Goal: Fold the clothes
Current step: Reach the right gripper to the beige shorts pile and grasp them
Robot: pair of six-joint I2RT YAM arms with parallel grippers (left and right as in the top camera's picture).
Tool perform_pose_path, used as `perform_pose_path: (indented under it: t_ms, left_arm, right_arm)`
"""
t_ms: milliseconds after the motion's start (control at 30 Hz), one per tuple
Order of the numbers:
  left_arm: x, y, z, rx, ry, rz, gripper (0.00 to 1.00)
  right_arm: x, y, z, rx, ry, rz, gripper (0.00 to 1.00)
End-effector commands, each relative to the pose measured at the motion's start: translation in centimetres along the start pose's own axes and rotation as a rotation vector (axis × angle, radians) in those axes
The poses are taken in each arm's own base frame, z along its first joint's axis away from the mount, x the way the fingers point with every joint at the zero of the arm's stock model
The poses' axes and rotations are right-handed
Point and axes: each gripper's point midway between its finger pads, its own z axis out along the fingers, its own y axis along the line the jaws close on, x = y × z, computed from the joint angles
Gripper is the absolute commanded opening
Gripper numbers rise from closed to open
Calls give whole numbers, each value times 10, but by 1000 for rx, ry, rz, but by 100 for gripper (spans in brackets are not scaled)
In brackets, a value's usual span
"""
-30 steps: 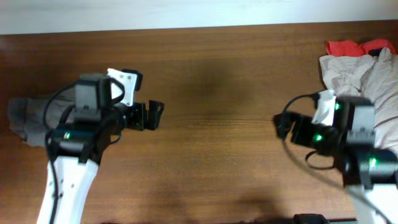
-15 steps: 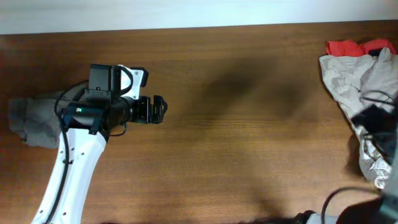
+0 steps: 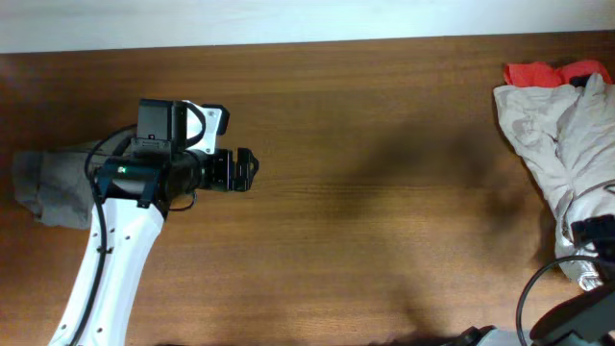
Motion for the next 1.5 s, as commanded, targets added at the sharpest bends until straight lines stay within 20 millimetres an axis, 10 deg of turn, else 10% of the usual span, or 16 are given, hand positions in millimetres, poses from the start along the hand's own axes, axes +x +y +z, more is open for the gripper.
perform_pose_path:
  t_ms: [0,533,600,667,900,1000,1133,1300,1467]
  left_arm:
    - [-8,-7,-7,18,-25,6,99]
    - [-2,-9,-7,30,-1,-1,100]
    - [-2,-9,-7,29,-1,-1,99]
    - [-2,-9,-7,29,-1,-1,100]
    - [-3,-9,-7,29,-6,1,99]
    - [-6,-9,-7,30,-17,5,99]
    - [-9,-9,-7,30,-29,9,99]
    - [-12,-9,-7,30,-42,13,99]
    - [-13,-9,-7,31,-45,14,99]
  right_arm:
    - [6,-4,23,-5,24,50,92]
    - [-18,20,35,-105,-77,67,72]
    - [-17,21,40,-102,-73,66,58]
    - [-15,21,45,-96,-64,65,4]
    - [2,54,28,-312,22,3,4]
    - [15,91,-25,-613,41,-126,4]
    - [41,121,-151,-1070,-85,-371,4]
    - [87,111,-280,-1302,-375,-620,4]
    - [150,97,-365,-1488,-577,-866,4]
